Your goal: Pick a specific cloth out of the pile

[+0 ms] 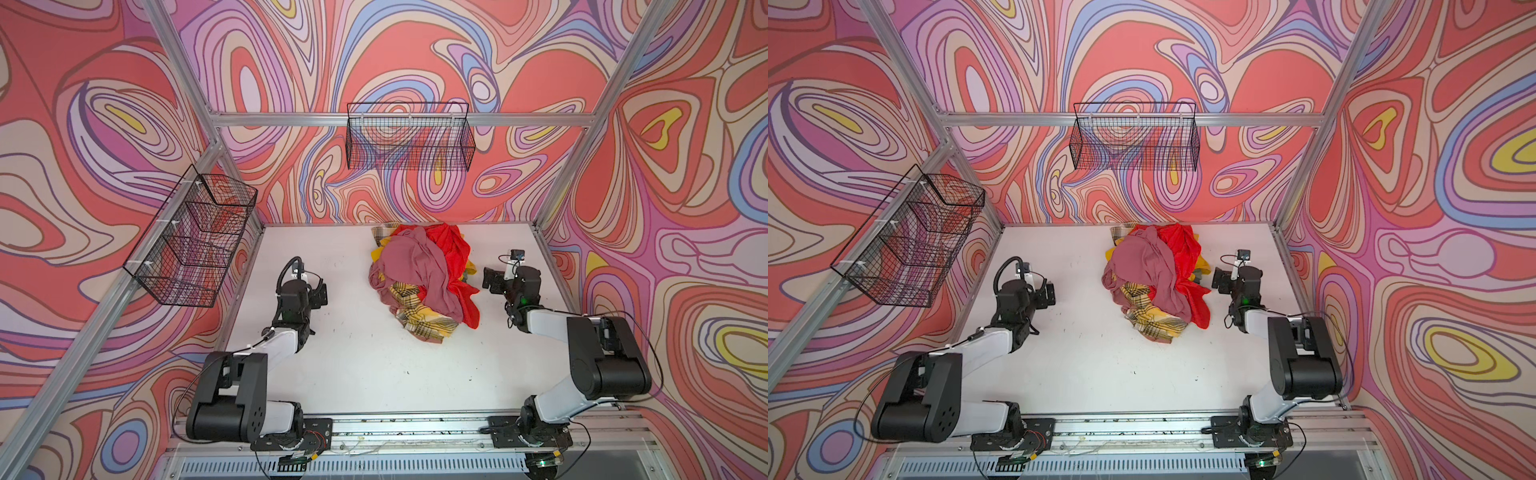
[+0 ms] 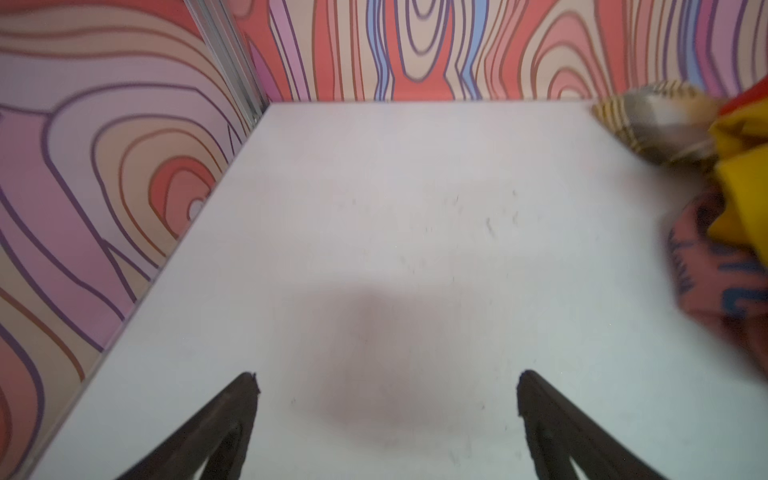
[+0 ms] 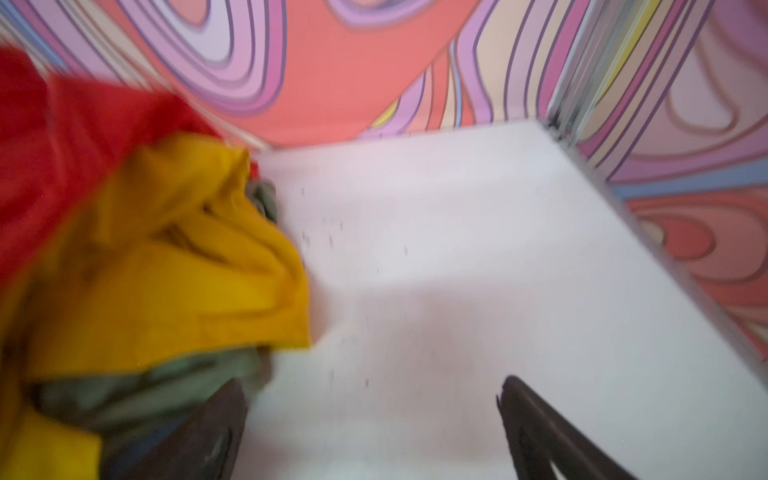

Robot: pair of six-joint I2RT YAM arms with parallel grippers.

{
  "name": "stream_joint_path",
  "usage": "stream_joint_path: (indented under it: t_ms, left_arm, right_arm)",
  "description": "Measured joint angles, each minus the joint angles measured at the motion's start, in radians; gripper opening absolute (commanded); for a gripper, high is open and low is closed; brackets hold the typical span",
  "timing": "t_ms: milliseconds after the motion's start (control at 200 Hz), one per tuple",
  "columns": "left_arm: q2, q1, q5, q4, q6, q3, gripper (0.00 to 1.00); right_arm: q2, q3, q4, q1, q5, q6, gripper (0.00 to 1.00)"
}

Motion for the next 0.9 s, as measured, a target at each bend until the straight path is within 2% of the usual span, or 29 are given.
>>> stream_joint_path:
  t_ms: [75, 150, 336, 456, 591, 701, 897]
  left_arm:
    - [-0.085, 0.000, 0.024, -0.113, -0.048, 0.105, 1.00]
    - [-0.164, 0.000, 0.064, -0.175, -0.106, 0.133, 1.00]
    - [-0.268, -0.012, 0.166, -0.294, -0.259, 0.048, 1.00]
    - [-0.281, -0.019, 0.247, -0.350, -0.310, -0.023, 1.00]
    - [-0.267, -0.021, 0.336, -0.342, -0.338, -0.072, 1.00]
    - [-0.191, -0.021, 0.401, -0.339, -0.351, -0.067, 1.00]
    - [-0.077, -0.023, 0.471, -0.373, -0.354, 0.008, 1.00]
  right_arm:
    - [-0.079, 0.063, -0.097, -0.004, 0.002, 0.023, 0.98]
    - [-0.145, 0.098, -0.175, -0.005, -0.008, 0.046, 0.95]
    - [-0.219, 0.158, -0.336, -0.005, -0.145, 0.098, 0.82]
    - [-0.227, 0.187, -0.407, 0.019, -0.237, 0.124, 0.79]
    - [-0.238, 0.236, -0.504, 0.145, -0.245, 0.094, 0.77]
    - [-0.239, 0.304, -0.583, 0.272, -0.229, 0.040, 0.75]
    - [-0.215, 0.428, -0.737, 0.499, -0.107, -0.088, 0.70]
